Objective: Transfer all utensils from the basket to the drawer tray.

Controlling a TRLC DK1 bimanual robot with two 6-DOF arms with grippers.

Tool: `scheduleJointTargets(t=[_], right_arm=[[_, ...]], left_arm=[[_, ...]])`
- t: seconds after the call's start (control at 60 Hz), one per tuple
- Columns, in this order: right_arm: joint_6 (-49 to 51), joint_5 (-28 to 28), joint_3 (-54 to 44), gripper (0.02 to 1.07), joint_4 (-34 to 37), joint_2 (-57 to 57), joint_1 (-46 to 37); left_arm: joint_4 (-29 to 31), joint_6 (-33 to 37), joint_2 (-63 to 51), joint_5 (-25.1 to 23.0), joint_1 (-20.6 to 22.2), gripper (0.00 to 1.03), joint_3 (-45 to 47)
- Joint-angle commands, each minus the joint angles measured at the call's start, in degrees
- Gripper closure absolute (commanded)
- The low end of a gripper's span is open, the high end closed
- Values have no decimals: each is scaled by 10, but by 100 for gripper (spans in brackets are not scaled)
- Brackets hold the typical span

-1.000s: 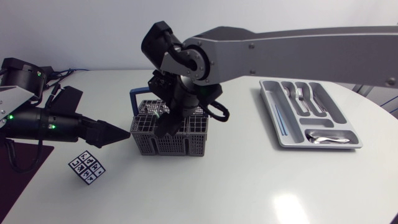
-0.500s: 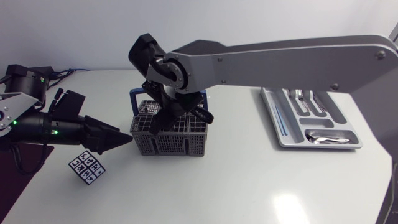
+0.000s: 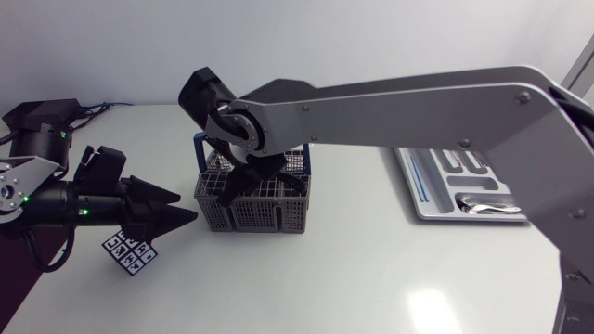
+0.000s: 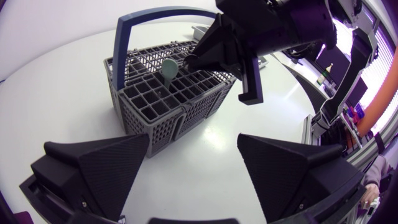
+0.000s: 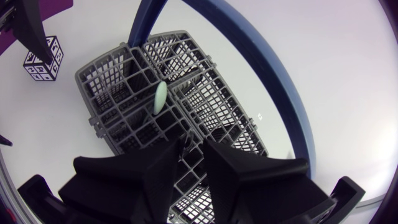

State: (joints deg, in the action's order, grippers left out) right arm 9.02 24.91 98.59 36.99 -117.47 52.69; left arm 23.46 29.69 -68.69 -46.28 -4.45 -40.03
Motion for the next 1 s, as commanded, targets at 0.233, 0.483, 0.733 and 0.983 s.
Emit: scheduleJointTargets(t=[0.233, 0.483, 0.733, 0.983], right_arm=[[19, 28, -2, 101, -24, -22, 15], [34, 50, -30, 101, -56, 0, 23], [54, 68, -53, 101, -79, 34, 25], [63, 69, -80, 101, -110, 80, 26]], left_arm=[[-7, 29, -5, -8, -4, 5, 25], [-13, 29, -3, -8, -1, 5, 35], [-13, 31, 2, -8, 0, 5, 40], [-13, 30, 11, -8, 1, 5, 44]])
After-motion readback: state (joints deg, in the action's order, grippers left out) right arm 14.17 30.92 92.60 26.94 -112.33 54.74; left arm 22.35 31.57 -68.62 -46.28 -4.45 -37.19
